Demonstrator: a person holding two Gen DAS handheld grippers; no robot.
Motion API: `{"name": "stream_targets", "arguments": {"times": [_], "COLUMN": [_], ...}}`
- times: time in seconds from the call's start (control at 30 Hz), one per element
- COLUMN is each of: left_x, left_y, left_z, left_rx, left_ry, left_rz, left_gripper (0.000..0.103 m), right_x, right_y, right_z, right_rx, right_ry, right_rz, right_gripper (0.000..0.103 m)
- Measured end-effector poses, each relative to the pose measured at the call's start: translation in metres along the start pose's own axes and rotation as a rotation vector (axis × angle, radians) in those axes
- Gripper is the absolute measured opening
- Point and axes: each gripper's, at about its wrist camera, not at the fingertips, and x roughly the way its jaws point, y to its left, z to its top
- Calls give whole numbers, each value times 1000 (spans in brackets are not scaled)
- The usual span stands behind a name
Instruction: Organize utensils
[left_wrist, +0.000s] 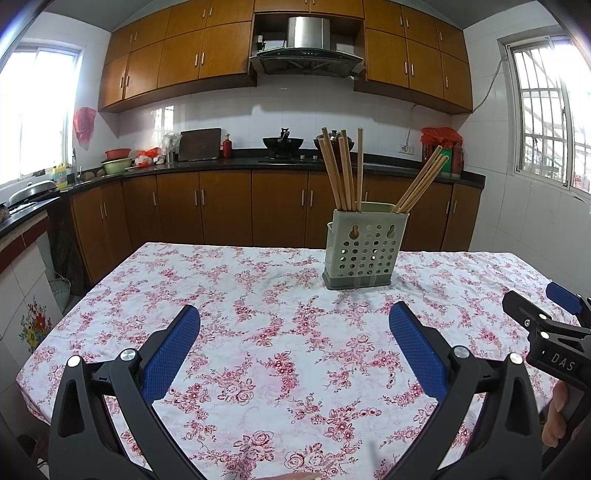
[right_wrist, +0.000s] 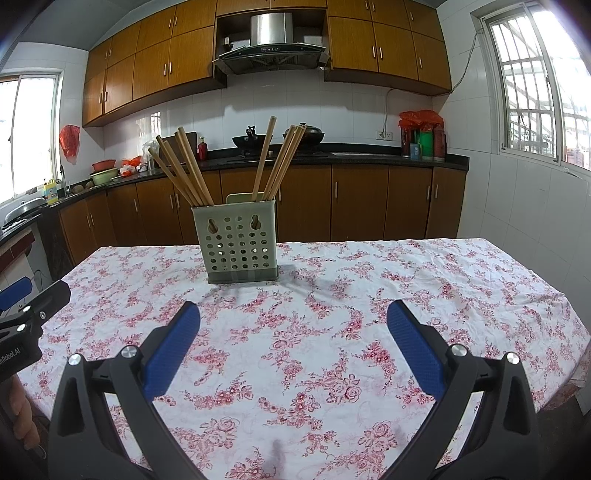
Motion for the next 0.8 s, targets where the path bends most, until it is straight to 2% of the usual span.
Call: {"name": "stream_targets", "arguments": {"times": [0.8], "left_x": [1], "left_y": [2], "left_z": [-3], "left_rx": [0], "left_ry": [2], "left_rz": [11], "left_gripper": [101], "right_x": [0], "right_y": [-2], "right_z": [0], "right_rx": [0], "right_ry": [1], "right_rz": [0], "right_gripper": [99]}}
